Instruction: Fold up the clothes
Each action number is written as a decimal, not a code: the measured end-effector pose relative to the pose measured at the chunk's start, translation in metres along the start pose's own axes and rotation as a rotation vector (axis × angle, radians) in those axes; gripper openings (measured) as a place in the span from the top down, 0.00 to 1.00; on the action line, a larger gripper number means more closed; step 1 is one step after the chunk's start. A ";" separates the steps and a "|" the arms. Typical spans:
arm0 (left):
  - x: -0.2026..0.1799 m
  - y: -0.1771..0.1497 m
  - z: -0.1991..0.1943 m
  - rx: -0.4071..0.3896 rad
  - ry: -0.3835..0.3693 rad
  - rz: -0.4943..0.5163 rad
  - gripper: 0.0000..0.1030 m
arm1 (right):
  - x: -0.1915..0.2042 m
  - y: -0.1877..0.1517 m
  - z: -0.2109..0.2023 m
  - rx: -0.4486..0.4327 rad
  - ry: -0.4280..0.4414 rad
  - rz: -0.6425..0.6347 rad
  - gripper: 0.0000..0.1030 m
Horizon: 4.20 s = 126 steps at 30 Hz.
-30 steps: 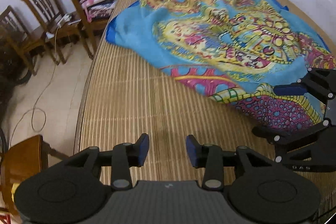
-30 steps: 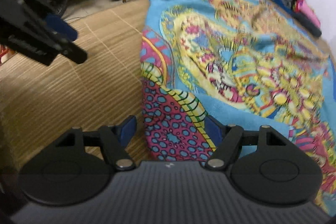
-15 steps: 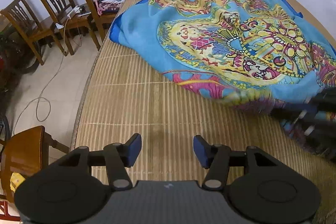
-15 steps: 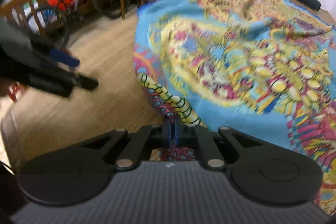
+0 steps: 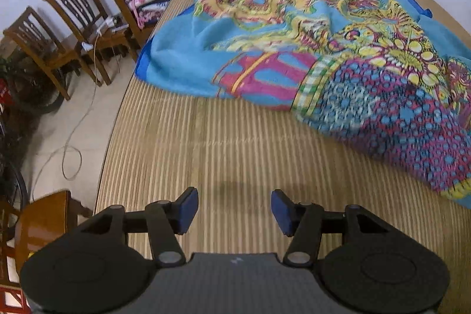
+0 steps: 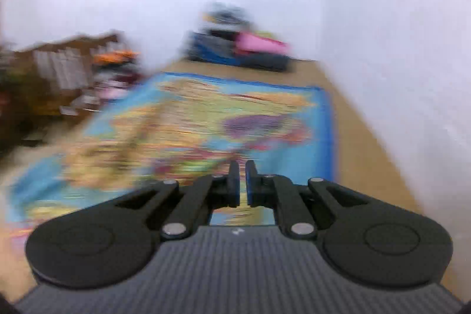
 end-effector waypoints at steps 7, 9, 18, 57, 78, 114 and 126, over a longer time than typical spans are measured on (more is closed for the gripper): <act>0.000 0.019 0.011 -0.008 0.029 -0.010 0.44 | 0.085 -0.085 -0.075 0.160 0.489 -0.185 0.34; 0.004 0.018 0.012 -0.005 0.035 -0.029 0.44 | 0.115 -0.120 -0.102 0.179 0.601 -0.327 0.34; 0.015 0.000 0.013 0.023 0.054 -0.116 0.44 | 0.147 -0.143 -0.105 0.169 0.597 -0.478 0.95; 0.052 -0.022 -0.016 -0.039 0.073 -0.307 0.44 | 0.190 -0.107 -0.058 0.398 0.624 0.042 0.95; 0.086 -0.077 -0.056 -0.071 -0.044 -0.319 0.44 | 0.279 -0.163 -0.352 0.612 1.447 -0.062 0.90; -0.039 0.055 0.050 -0.113 -0.257 0.025 0.42 | -0.003 -0.171 -0.111 0.319 0.116 0.443 0.18; 0.020 0.032 0.000 -0.187 -0.014 -0.181 0.97 | 0.009 -0.168 -0.083 0.270 0.108 0.431 0.30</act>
Point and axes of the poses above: each gripper's, at about its wrist camera, not at the fingertips, and z roughly the way its jaws point, x to its left, y to its top, the point moved 8 cm from there along z, roughly the way its jaws point, and after that the axes turned 12 degrees about -y, right-handed, at the moved point
